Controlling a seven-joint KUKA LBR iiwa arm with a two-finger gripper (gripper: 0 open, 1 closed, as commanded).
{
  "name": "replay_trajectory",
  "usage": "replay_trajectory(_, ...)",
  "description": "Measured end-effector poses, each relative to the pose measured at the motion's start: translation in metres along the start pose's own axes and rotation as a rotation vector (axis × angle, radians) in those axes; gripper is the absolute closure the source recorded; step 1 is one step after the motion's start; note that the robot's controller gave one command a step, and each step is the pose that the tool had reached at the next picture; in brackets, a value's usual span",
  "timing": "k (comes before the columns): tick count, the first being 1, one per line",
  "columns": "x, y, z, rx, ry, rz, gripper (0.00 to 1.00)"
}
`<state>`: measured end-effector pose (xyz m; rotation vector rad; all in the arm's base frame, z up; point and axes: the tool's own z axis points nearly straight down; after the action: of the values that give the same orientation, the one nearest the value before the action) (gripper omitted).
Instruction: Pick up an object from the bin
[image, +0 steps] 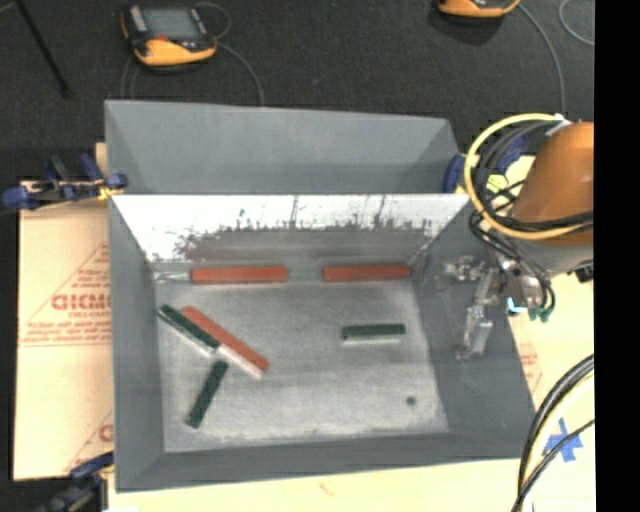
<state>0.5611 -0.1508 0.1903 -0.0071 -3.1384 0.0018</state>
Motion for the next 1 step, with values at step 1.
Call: replay_trajectory(1,-0.0017,0.0008,-0.0048,0.002,-0.008,-0.004,0.00)
